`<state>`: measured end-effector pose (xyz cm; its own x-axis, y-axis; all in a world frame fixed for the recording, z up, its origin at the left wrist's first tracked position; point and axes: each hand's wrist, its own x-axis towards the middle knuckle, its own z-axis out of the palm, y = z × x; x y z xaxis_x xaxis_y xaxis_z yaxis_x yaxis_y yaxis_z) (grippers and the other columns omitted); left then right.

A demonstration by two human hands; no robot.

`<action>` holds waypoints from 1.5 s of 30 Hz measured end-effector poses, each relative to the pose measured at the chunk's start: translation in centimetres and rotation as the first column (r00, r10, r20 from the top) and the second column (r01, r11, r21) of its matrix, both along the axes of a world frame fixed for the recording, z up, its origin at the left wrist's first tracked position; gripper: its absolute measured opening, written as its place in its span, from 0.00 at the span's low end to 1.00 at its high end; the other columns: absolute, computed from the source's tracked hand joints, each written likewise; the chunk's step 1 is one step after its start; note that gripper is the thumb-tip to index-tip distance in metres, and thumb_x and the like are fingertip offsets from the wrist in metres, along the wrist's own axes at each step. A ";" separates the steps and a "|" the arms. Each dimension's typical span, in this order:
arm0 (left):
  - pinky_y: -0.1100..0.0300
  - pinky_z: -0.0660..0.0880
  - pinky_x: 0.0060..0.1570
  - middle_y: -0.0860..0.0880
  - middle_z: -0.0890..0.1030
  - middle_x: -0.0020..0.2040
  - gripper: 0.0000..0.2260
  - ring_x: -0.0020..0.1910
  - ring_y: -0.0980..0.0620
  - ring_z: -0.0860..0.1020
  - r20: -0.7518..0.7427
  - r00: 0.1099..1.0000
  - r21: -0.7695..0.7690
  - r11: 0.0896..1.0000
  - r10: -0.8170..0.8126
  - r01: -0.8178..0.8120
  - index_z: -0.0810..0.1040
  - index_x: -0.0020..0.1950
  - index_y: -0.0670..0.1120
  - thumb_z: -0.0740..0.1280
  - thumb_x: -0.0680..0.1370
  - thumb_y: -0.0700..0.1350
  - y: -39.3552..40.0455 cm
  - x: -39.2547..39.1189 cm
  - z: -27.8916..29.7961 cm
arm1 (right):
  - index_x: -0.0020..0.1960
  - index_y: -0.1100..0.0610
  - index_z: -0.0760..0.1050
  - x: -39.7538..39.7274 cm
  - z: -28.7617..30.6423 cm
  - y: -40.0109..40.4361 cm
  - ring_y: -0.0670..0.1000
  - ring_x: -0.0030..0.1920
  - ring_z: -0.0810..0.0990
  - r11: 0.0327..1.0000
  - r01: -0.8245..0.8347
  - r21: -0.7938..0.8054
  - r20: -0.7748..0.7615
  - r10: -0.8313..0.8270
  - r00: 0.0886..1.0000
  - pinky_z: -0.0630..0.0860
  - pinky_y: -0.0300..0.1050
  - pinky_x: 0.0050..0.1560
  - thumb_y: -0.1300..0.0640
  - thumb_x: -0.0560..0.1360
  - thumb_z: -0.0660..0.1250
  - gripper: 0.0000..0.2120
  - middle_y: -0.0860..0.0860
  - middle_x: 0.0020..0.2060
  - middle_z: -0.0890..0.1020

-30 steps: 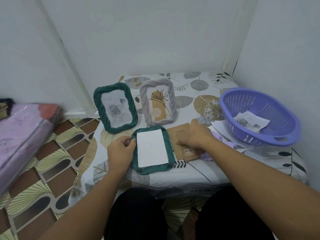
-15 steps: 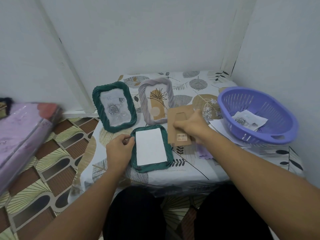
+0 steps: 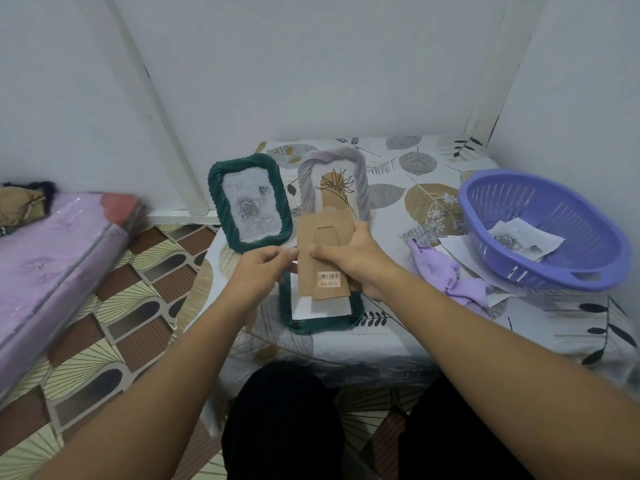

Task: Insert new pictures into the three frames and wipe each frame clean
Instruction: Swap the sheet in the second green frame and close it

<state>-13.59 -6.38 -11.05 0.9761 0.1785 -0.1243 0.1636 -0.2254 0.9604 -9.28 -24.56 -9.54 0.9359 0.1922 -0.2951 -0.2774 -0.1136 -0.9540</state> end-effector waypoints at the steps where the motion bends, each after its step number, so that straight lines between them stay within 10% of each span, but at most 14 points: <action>1: 0.59 0.69 0.41 0.52 0.85 0.38 0.09 0.33 0.57 0.74 -0.004 1.000 -0.032 0.999 -0.004 0.004 0.85 0.46 0.46 0.70 0.81 0.50 0.1 -0.1 -0.2 | 0.65 0.49 0.62 -0.2 -0.2 0.0 0.54 0.49 0.86 1.000 -0.015 -0.013 0.003 0.015 1.000 0.85 0.61 0.45 0.54 0.71 0.80 0.33 0.52 0.55 0.81; 13: 0.62 0.67 0.35 0.50 0.83 0.37 0.06 0.34 0.57 0.71 -0.091 0.996 -0.078 0.997 0.002 -0.009 0.84 0.50 0.41 0.74 0.77 0.43 1.6 -0.3 -1.0 | 0.57 0.50 0.78 0.5 -1.6 -1.8 0.48 0.49 0.83 0.980 -0.085 -0.181 0.082 0.101 0.992 0.81 0.48 0.56 0.43 0.80 0.67 0.12 0.47 0.49 0.84; 17: 0.62 0.67 0.34 0.49 0.84 0.39 0.04 0.34 0.55 0.71 -0.122 0.993 -0.038 0.999 -0.002 -0.002 0.85 0.47 0.43 0.75 0.77 0.44 2.4 -0.2 -1.4 | 0.61 0.53 0.79 0.6 -2.0 -2.7 0.48 0.41 0.80 0.958 -0.167 -0.233 0.041 0.181 0.983 0.78 0.38 0.41 0.55 0.80 0.69 0.10 0.49 0.43 0.83; 22: 0.61 0.69 0.40 0.50 0.84 0.37 0.05 0.31 0.62 0.78 -0.094 0.995 0.067 0.998 0.022 -0.016 0.84 0.48 0.39 0.74 0.77 0.40 1.0 -0.6 -1.5 | 0.61 0.52 0.77 0.8 -3.4 -2.6 0.54 0.48 0.85 0.912 -0.140 -0.386 0.082 0.185 0.979 0.81 0.53 0.56 0.55 0.74 0.75 0.16 0.50 0.43 0.84; 31: 0.43 0.78 0.58 0.51 0.87 0.38 0.03 0.49 0.44 0.84 -0.092 0.995 0.236 0.972 0.030 -0.007 0.85 0.42 0.48 0.77 0.75 0.45 1.1 0.0 -2.7 | 0.60 0.51 0.77 1.1 -3.3 -2.8 0.51 0.51 0.82 0.837 -0.108 -0.537 0.155 0.224 0.962 0.77 0.45 0.47 0.52 0.74 0.74 0.16 0.50 0.50 0.83; 45: 0.58 0.74 0.39 0.51 0.86 0.39 0.04 0.40 0.53 0.81 -0.053 0.997 0.410 0.912 0.050 -0.024 0.85 0.42 0.51 0.77 0.74 0.49 1.2 0.3 -3.7 | 0.60 0.52 0.77 1.2 -4.3 -2.3 0.50 0.50 0.83 0.806 -0.114 -0.581 0.163 0.253 0.954 0.78 0.46 0.50 0.50 0.74 0.73 0.16 0.49 0.46 0.85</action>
<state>-13.27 -5.15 -14.74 0.9605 0.2625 -0.0921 0.2351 -0.5887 0.7734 -8.13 -26.91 -13.84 0.9528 0.2336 -0.1942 0.0141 -0.6725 -0.7400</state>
